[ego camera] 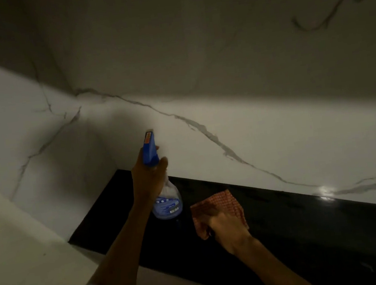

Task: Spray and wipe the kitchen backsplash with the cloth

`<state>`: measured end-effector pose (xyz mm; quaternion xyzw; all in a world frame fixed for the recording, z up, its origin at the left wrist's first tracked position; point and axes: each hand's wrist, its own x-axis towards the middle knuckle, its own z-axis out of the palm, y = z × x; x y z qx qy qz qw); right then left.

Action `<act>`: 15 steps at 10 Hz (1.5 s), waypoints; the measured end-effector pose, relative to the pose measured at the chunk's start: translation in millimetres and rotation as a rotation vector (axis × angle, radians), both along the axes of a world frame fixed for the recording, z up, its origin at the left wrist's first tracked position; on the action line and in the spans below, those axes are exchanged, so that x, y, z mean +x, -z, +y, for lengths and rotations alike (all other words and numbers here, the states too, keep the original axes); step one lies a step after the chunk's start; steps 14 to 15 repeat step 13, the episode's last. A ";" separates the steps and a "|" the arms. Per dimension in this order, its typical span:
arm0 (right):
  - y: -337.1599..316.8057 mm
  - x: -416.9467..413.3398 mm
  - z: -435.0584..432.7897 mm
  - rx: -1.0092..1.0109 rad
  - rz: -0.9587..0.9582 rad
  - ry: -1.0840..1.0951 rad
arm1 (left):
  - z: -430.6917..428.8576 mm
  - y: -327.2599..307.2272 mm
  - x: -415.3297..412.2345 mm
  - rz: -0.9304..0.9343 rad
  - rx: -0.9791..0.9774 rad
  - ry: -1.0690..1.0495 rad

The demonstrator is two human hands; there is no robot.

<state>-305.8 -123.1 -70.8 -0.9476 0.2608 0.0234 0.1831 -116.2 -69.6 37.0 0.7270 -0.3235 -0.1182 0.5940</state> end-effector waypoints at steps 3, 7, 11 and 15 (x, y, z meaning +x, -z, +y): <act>8.0 -9.1 24.2 -0.037 -0.051 0.167 | 2.9 5.1 -0.3 0.034 0.000 0.067; 5.3 -10.7 41.0 -0.025 -0.007 0.185 | 14.1 12.1 9.1 0.005 0.109 0.065; -2.1 -36.7 44.5 0.022 -0.032 0.131 | 26.8 16.4 1.3 -0.022 0.143 0.060; -12.9 -52.3 27.3 -0.052 -0.086 0.109 | 47.7 24.0 -28.9 -0.189 0.094 -0.132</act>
